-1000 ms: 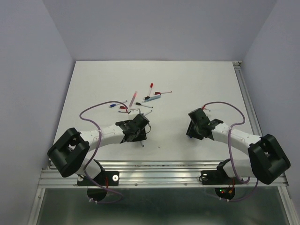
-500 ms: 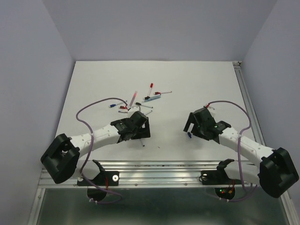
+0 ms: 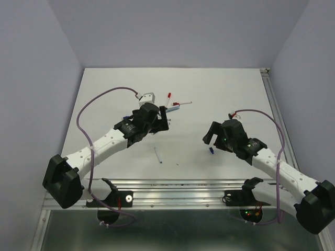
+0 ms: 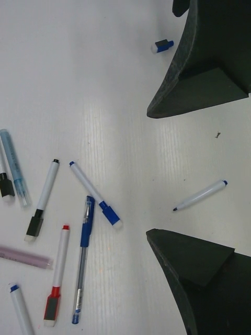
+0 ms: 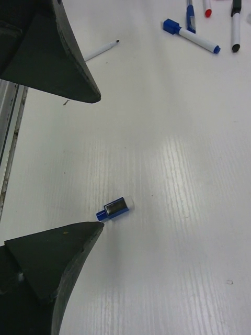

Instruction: Open the pen caps

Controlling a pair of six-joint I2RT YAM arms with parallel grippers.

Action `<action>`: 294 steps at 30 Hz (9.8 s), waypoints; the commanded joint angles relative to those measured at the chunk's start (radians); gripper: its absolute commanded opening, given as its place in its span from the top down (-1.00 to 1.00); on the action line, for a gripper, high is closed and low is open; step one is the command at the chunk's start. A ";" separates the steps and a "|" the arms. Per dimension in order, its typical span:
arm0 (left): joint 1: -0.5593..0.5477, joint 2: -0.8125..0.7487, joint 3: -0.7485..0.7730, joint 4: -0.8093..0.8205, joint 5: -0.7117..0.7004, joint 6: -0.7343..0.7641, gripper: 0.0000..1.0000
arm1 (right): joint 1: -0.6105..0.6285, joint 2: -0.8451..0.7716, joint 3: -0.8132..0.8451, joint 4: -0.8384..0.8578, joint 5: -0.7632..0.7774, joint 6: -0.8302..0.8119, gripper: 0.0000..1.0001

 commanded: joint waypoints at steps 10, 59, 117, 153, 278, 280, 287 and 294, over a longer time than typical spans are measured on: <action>0.127 0.128 0.013 0.155 0.176 0.285 -0.98 | 0.007 0.018 0.000 0.044 -0.062 -0.064 -1.00; 0.073 0.562 0.078 0.144 0.223 0.347 -0.29 | 0.007 -0.137 -0.087 -0.070 0.087 -0.063 -1.00; -0.240 -0.091 -0.207 0.384 -0.059 -0.541 1.00 | 0.277 0.071 -0.037 0.584 -0.365 -0.021 -0.88; -0.273 -0.127 -0.258 0.390 -0.162 -0.618 0.11 | 0.291 0.151 -0.006 0.691 -0.458 0.079 0.99; 0.250 0.274 0.048 -0.095 -0.051 -0.363 -0.98 | 0.225 -0.090 -0.029 0.007 0.136 -0.070 -1.00; 0.251 0.307 0.081 -0.093 -0.036 -0.368 -0.98 | 0.225 -0.088 -0.035 0.016 0.128 -0.073 -1.00; 0.244 0.409 0.124 -0.084 0.012 -0.350 -0.96 | 0.224 -0.094 -0.051 0.031 0.145 -0.086 -1.00; 0.228 0.459 0.136 -0.081 0.023 -0.337 -0.96 | 0.225 -0.088 -0.057 0.042 0.137 -0.098 -1.00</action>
